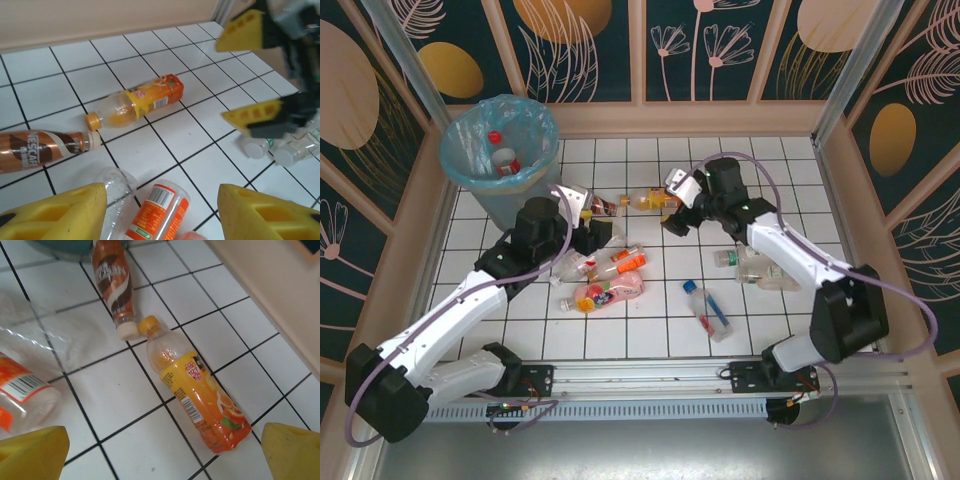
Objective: Put the plastic bottles in the bin
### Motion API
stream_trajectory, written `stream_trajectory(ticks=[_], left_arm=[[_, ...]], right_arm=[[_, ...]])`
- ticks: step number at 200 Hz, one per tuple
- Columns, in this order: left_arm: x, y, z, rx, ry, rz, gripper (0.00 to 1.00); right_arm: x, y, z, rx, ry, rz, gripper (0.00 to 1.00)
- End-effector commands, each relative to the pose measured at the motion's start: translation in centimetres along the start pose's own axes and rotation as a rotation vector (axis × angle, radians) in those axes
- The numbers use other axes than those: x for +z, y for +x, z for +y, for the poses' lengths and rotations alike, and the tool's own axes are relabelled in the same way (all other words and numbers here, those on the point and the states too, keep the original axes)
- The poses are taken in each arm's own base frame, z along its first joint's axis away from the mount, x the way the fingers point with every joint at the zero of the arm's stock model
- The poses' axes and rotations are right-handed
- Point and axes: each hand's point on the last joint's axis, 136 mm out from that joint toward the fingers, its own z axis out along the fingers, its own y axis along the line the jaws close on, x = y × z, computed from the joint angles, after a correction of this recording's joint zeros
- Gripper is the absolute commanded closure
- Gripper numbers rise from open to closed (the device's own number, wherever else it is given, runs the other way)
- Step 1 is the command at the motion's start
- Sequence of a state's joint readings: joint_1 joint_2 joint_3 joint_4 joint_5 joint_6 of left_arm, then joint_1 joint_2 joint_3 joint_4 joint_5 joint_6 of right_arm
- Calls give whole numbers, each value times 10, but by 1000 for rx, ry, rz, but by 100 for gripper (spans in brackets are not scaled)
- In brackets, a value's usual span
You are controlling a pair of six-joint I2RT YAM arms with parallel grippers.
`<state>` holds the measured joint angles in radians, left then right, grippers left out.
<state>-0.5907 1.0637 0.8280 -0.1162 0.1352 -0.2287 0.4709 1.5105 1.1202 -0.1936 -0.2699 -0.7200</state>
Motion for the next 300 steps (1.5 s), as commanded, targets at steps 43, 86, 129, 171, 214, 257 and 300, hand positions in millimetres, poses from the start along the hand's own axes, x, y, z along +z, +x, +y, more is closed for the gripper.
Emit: stream_trajectory(ticks=[43, 86, 129, 171, 214, 257, 300], left_arm=[[-9, -5, -2, -54, 8, -74, 37], [-10, -3, 1, -56, -4, -71, 37], [-10, -1, 2, -63, -9, -72, 37], [-11, 1, 5, -73, -22, -77, 36], [-11, 0, 6, -82, -24, -87, 36], [-17, -12, 8, -102, -44, -121, 36], [-27, -28, 13, -123, -86, -185, 36]], right_arm=[[75, 33, -26, -143, -54, 204, 1], [110, 69, -29, -174, -112, 360, 1], [130, 92, -31, -157, -160, 421, 1], [140, 104, -17, -120, -247, 428, 4], [142, 105, -18, -85, -241, 425, 16], [128, 90, -35, -12, -156, 406, 40], [97, 65, -45, 43, -52, 312, 53]])
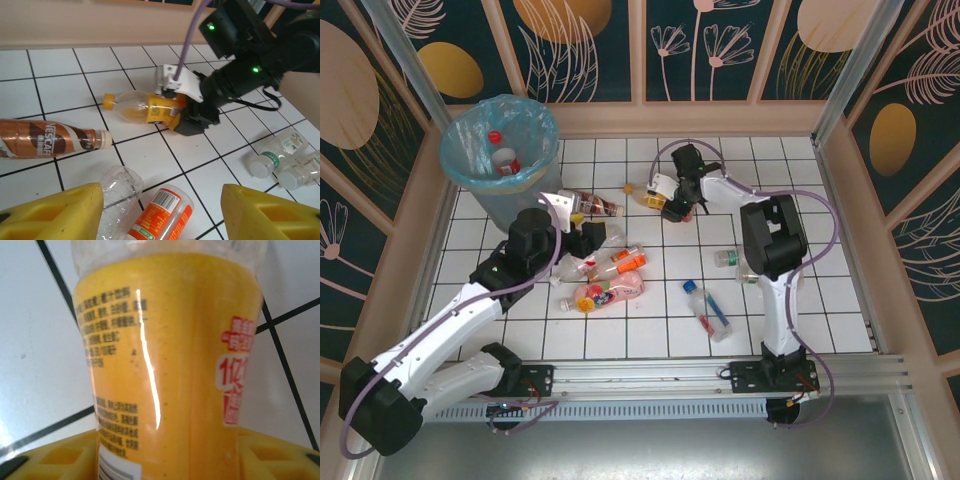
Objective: Put the plastic bottles in the bin
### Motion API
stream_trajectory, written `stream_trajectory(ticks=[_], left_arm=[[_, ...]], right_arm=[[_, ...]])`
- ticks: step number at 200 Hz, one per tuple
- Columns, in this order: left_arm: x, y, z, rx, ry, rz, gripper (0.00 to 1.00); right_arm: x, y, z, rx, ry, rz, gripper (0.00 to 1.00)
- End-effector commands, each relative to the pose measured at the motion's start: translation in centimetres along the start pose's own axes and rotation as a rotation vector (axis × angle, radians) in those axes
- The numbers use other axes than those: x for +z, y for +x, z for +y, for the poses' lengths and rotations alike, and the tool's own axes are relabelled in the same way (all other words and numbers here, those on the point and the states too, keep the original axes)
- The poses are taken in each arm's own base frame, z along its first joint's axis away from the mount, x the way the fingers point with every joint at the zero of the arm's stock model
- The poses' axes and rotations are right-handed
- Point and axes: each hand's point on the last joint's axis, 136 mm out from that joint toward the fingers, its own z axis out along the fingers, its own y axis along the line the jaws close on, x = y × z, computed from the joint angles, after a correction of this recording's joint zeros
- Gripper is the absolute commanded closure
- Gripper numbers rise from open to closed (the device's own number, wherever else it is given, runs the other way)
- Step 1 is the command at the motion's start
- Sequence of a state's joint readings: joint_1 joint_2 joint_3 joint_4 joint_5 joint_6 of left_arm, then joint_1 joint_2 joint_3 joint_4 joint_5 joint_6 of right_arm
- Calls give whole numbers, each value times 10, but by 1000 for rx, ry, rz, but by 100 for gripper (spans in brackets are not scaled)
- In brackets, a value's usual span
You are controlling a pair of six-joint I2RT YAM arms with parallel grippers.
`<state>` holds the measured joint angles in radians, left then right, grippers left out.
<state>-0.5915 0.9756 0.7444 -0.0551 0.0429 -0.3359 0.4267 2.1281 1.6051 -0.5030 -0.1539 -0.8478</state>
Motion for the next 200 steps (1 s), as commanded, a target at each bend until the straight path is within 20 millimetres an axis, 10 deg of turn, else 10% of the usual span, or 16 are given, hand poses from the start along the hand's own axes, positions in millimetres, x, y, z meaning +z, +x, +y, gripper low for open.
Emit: stream_trajectory(ticks=[1, 49, 109, 157, 200], left_arm=[[-10, -27, -3, -25, -13, -97, 36], [-26, -57, -2, -48, -32, -227, 34], [-33, -116, -29, -75, 34, -296, 29], [-41, -153, -93, -48, 318, -256, 31], [-38, -159, -139, -45, 577, -171, 34]], right_arm=[[-46, -21, -16, 56, 101, -114, 53], [-107, -36, -6, 170, 164, -305, 57], [-227, -75, 69, 273, -21, -864, 60], [-301, -82, 129, 133, -207, -1127, 60], [-324, -87, 162, 24, -319, -1192, 61]])
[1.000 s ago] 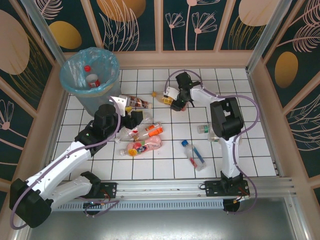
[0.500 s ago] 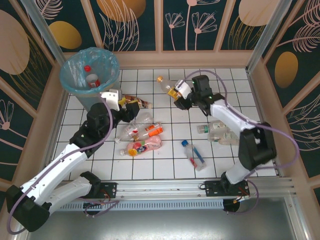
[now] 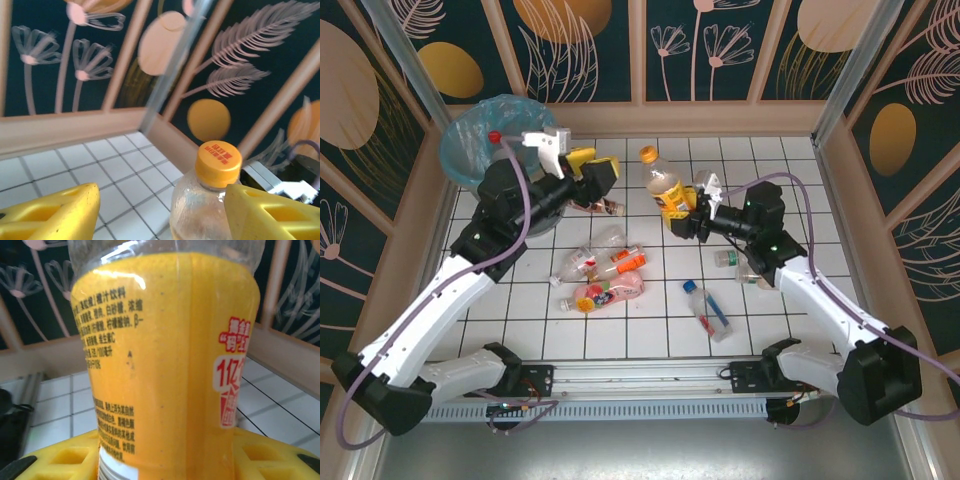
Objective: Put the plastic bottles in the bin
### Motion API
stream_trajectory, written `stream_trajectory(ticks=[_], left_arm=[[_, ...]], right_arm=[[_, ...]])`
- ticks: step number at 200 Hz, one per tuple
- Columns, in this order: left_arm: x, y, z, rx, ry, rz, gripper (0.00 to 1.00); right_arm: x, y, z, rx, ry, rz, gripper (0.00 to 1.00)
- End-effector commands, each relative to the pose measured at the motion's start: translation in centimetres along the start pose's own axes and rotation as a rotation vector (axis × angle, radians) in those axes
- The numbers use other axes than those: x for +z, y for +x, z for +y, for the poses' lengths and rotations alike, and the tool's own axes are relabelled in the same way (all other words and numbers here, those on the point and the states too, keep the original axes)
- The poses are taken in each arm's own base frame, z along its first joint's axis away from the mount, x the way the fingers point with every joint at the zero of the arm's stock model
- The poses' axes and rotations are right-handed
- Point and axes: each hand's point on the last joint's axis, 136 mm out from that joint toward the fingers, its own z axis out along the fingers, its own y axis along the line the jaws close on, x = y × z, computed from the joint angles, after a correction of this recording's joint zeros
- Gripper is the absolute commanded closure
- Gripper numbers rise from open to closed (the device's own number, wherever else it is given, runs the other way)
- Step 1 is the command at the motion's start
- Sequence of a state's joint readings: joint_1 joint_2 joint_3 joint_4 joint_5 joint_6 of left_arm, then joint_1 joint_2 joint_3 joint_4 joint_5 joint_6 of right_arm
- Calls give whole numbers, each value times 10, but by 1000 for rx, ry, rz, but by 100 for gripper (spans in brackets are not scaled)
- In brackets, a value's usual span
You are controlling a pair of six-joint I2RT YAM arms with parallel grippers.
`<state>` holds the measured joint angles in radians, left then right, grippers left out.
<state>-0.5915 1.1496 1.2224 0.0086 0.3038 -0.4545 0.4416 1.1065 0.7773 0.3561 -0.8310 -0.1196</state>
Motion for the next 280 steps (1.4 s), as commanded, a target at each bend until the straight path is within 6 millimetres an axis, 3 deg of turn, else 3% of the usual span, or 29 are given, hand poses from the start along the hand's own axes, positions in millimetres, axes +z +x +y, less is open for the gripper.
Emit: stream_trajectory(ticks=[1, 60, 94, 138, 169, 181, 212, 225, 250, 280], left_arm=[[6, 4, -35, -27, 200, 67, 34], [-2, 6, -66, -10, 396, 72, 33], [-14, 0, -68, 27, 383, 18, 25], [-37, -3, -68, 109, 358, -68, 23], [-47, 0, -76, 142, 402, -88, 23], [-48, 2, -77, 148, 412, -87, 23], [-42, 2, -65, 137, 347, -85, 31], [-40, 5, -62, 138, 332, -70, 39], [-39, 10, -62, 140, 342, -46, 55], [-41, 15, -68, 139, 378, -25, 60]], right_arm=[[-4, -23, 35, -47, -146, -83, 60], [1, -31, 52, -14, -243, -95, 60], [2, -36, 47, 3, -209, -106, 61], [7, -33, 43, 40, -202, -89, 61], [19, -25, 49, 46, -238, -42, 61], [24, -25, 61, 36, -285, -42, 61], [29, -23, 84, 2, -389, -35, 59], [31, -22, 90, -1, -409, -30, 59], [35, -22, 94, 0, -417, -22, 59], [38, -24, 90, 0, -391, -19, 58]])
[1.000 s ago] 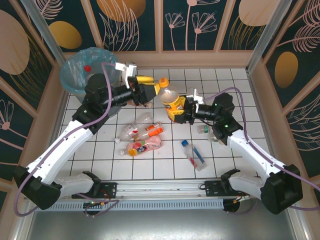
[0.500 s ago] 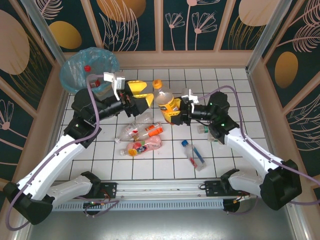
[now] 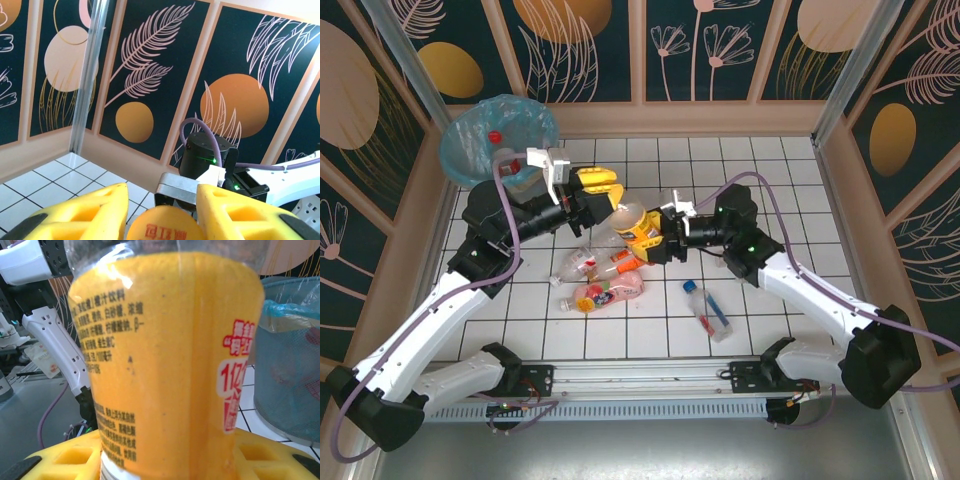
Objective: Put the plastic bottles in the bin
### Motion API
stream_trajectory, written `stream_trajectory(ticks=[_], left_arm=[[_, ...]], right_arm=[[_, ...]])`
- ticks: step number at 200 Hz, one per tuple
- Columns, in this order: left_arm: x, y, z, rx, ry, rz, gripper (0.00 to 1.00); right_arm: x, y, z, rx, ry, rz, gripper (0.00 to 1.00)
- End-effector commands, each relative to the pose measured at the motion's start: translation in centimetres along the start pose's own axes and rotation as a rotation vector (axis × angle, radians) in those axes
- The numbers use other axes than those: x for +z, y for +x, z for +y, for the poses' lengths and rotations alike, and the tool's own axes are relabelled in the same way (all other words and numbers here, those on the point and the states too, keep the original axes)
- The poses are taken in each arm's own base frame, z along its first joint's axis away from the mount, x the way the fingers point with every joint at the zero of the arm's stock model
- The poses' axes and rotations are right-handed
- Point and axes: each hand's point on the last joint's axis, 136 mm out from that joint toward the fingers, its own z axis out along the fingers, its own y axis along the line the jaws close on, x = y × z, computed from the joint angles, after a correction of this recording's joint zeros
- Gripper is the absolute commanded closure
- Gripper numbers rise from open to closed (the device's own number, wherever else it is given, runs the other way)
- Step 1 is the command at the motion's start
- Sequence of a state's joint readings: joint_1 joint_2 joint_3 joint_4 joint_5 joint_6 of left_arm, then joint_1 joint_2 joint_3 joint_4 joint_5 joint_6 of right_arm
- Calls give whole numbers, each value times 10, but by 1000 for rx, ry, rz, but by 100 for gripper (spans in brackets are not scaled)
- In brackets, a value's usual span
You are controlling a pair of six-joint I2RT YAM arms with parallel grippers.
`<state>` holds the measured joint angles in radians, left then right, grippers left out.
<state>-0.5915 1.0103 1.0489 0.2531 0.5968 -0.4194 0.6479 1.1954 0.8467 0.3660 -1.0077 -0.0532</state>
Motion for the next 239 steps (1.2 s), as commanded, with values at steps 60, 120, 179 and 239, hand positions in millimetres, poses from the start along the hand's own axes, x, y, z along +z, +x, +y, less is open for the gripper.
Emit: stream_trajectory(ticks=[60, 120, 179, 239], left_arm=[[5, 15, 8, -7, -22, 65, 53], [-4, -12, 5, 35, -73, -27, 94], [-61, -81, 77, 60, -689, -266, 100], [-111, -174, 139, 288, -1139, -293, 100]], right_arm=[[6, -22, 1, -66, -4, -32, 59], [6, -21, -8, -71, 65, -37, 35], [-9, -26, -27, -152, 263, -107, 1], [-7, -27, -33, -156, 304, -77, 1]])
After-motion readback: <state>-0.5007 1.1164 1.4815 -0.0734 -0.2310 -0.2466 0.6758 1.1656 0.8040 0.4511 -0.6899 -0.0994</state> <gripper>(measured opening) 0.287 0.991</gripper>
